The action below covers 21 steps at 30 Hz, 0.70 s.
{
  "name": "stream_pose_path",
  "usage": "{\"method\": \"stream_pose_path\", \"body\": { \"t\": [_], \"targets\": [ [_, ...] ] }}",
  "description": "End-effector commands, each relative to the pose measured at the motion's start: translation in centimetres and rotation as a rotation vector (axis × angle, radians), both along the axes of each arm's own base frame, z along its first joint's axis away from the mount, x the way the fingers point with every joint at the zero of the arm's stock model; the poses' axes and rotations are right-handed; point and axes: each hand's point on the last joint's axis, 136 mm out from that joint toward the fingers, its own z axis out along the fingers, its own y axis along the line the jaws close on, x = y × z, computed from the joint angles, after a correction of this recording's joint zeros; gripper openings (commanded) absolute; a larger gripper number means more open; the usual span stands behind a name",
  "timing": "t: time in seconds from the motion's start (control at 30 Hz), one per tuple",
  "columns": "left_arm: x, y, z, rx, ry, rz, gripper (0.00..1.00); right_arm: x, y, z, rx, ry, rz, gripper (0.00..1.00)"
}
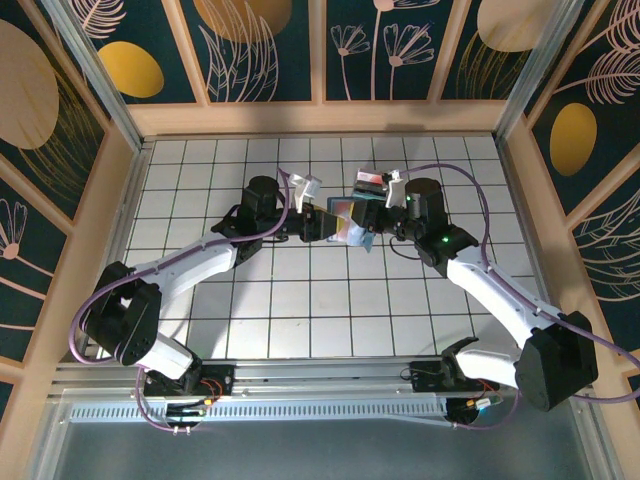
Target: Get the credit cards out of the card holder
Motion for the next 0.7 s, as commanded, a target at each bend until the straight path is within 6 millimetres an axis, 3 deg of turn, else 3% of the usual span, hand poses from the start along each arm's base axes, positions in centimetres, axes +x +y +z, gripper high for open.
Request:
{"method": "stream_pose_path", "body": {
  "t": [0.0, 0.1, 0.67],
  "targets": [
    [-0.8, -0.3, 2.1, -0.052, -0.058, -0.022, 0.48, -0.4, 0.2, 1.3, 0.017, -0.040, 0.017, 0.30],
    [-0.4, -0.1, 2.1, -0.056, -0.051, 0.015, 0.49, -0.6, 0.3, 1.4, 0.022, -0.044, 0.030, 0.30],
    [0.9, 0.2, 2.5, -0.087, -0.030, 0.096, 0.13, -1.2, -0.1, 1.6, 0.004, -0.056, 0.041, 0.31]
  ]
}}
